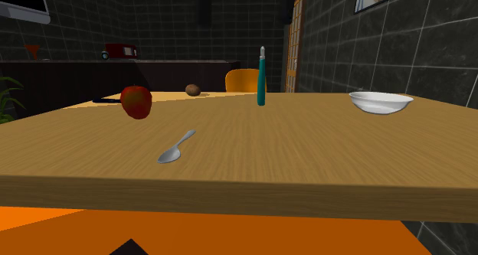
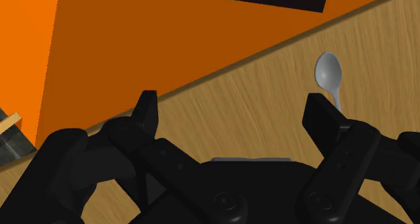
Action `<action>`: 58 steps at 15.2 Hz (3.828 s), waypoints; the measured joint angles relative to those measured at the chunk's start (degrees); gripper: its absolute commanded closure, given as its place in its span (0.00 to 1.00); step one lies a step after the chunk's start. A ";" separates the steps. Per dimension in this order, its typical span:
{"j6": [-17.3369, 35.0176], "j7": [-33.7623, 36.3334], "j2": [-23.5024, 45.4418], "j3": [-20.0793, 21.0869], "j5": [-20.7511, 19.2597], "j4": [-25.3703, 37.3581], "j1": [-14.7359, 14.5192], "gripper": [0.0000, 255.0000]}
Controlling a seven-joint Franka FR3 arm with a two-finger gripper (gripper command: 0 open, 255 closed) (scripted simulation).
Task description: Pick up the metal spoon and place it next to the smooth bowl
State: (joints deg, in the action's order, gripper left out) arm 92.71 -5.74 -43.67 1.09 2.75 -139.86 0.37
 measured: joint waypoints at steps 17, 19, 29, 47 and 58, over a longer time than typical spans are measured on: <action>34.60 2.59 10.21 10.57 11.89 -13.36 -10.08 0.00; 39.67 2.49 13.48 11.90 13.10 -13.56 -11.19 0.00; 56.87 2.97 26.73 16.64 15.67 -13.09 -13.96 0.00; 60.37 3.02 30.00 17.19 15.63 -13.23 -13.93 1.00; 52.82 3.76 24.94 16.45 14.80 -10.68 -13.57 1.00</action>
State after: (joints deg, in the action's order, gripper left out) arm 145.53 -1.98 -18.73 17.54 17.55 -150.54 -13.19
